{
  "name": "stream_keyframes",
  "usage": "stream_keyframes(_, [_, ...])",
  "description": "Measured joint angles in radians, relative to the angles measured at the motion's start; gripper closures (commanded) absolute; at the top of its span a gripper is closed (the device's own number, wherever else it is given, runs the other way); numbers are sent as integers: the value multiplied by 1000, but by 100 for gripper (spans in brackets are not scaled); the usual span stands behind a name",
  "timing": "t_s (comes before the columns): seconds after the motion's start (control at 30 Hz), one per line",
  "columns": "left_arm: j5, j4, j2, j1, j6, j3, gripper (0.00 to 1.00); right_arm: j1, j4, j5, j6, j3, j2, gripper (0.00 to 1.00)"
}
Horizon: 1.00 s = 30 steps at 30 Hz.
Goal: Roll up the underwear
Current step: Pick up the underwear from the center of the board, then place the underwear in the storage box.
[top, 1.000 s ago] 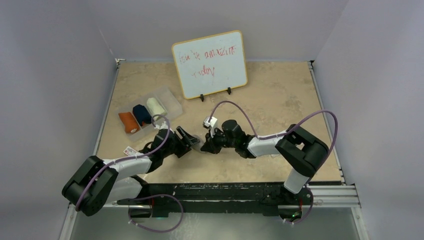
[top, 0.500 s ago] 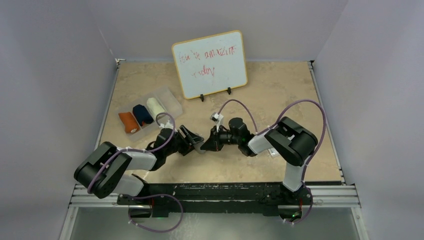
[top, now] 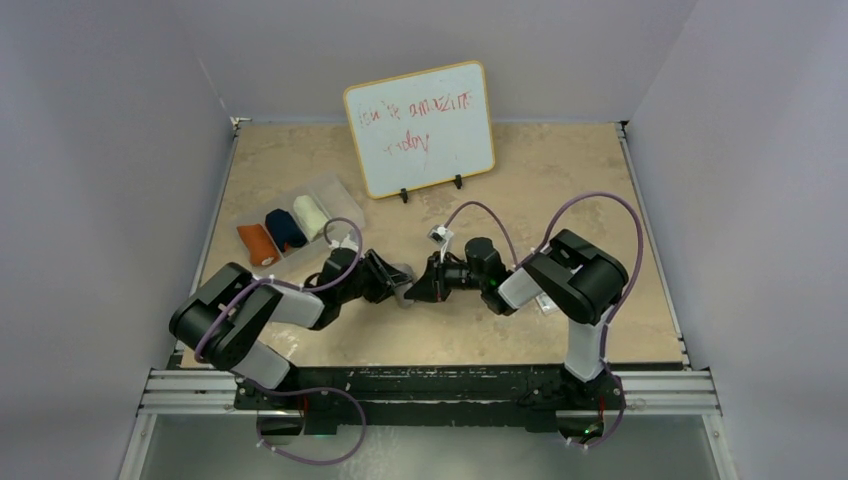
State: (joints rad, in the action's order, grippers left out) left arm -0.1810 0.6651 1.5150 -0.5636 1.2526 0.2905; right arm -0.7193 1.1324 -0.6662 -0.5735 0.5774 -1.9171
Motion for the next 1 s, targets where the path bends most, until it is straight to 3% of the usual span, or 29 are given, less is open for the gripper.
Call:
stream_keyframes(0.1, [-11, -11, 35, -4, -17, 35, 97, 2, -52, 15, 29, -6, 29, 63])
stream_keyframes(0.2, [-9, -20, 39, -13, -19, 45, 100, 1, -111, 19, 71, -23, 85, 43])
stream_keyframes(0.23, [-6, -28, 31, -16, -21, 44, 100, -1, -119, 19, 81, -34, 108, 20])
stream_keyframes(0.27, [-1, -43, 21, -21, -27, 43, 100, -5, -126, 21, 96, -56, 145, 3])
stream_keyframes(0.47, [29, -217, -111, -24, -122, 47, 100, -29, -161, 88, 144, -174, 407, 1])
stream_keyframes(0.63, [29, -393, -225, 13, -216, 102, 100, -29, -270, 268, 164, -209, 594, 1])
stream_keyframes(0.8, [25, -582, -320, 81, -322, 270, 100, -24, -411, 386, 166, -196, 640, 1])
stream_keyframes(1.0, [26, -781, -344, 252, -443, 509, 100, -19, -458, 396, 150, -198, 630, 1])
